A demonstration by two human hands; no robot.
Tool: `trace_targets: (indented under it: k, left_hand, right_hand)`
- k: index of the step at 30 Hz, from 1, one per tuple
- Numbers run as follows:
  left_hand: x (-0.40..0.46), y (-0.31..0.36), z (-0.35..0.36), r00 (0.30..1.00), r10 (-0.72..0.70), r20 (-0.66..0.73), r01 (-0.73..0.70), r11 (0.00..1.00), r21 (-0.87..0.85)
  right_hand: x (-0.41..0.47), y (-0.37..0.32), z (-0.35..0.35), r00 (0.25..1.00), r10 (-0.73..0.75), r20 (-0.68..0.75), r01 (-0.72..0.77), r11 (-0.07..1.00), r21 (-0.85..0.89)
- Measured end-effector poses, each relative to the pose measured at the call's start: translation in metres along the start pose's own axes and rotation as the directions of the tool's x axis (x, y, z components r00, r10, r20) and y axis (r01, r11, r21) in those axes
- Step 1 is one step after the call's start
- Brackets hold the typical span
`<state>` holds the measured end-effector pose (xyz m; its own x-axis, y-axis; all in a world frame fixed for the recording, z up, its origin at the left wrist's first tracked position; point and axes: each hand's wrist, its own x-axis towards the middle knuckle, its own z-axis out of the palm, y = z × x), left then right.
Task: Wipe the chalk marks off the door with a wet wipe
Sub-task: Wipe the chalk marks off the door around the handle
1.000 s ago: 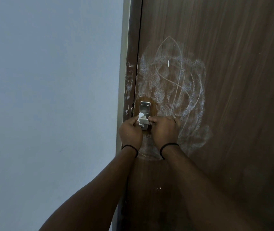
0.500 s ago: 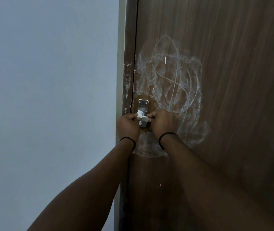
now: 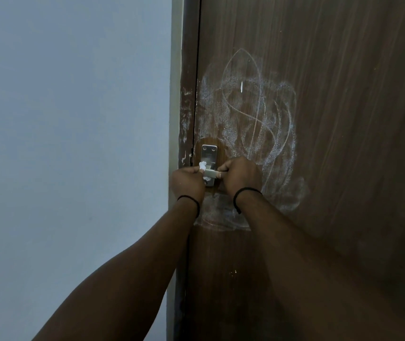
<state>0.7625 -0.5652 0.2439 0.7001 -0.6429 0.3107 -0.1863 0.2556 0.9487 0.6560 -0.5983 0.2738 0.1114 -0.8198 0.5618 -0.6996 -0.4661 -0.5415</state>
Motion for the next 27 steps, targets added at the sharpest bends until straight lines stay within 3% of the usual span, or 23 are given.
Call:
trace_targets:
  k: [5,20,27]
  left_hand:
    - [-0.004,0.000,0.001,0.995,0.093,-0.041,-0.092,0.995,0.037]
    - [0.016,0.010,0.009,0.992,-0.083,-0.099,0.090,0.994,0.069]
    - [0.010,0.008,0.011,0.988,-0.074,-0.138,0.077,0.997,0.020]
  right_hand:
    - [-0.002,0.002,-0.001,1.000,-0.012,-0.005,0.012,1.000,0.027]
    - [-0.001,0.005,-0.002,1.000,0.009,0.004,-0.009,0.999,0.054]
    - [0.002,0.002,-0.008,0.997,0.028,0.070,-0.031,0.999,0.034]
